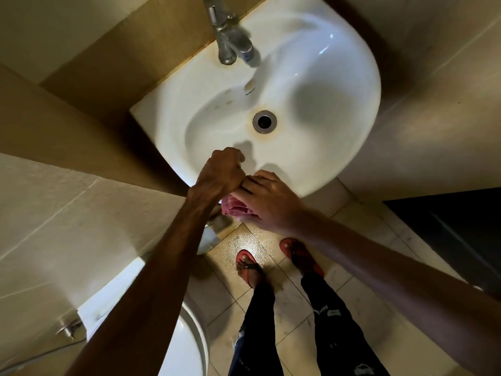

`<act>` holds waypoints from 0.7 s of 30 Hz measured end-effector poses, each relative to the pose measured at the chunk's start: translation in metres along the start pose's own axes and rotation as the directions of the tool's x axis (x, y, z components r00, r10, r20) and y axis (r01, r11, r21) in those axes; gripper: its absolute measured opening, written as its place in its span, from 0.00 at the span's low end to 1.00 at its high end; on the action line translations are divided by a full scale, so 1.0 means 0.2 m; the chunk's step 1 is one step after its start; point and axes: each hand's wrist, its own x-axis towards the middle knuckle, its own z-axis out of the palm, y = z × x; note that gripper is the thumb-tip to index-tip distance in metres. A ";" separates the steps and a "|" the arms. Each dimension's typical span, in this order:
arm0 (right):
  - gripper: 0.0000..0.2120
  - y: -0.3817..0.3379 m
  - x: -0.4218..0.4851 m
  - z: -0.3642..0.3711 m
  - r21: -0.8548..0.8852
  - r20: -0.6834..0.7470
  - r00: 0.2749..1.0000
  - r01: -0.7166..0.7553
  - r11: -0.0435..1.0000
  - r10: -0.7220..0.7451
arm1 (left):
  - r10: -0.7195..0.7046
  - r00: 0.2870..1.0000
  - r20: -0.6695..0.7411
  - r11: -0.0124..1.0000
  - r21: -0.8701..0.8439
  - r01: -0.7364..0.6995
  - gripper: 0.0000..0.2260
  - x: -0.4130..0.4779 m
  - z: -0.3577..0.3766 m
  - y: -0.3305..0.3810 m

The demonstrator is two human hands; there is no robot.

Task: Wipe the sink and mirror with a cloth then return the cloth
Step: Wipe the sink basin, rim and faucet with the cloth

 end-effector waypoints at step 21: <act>0.25 0.26 -0.33 -0.34 -0.031 0.120 0.988 -0.090 0.995 0.093 | -0.030 0.992 0.125 0.979 0.204 0.004 0.19 0.06 -0.04 0.13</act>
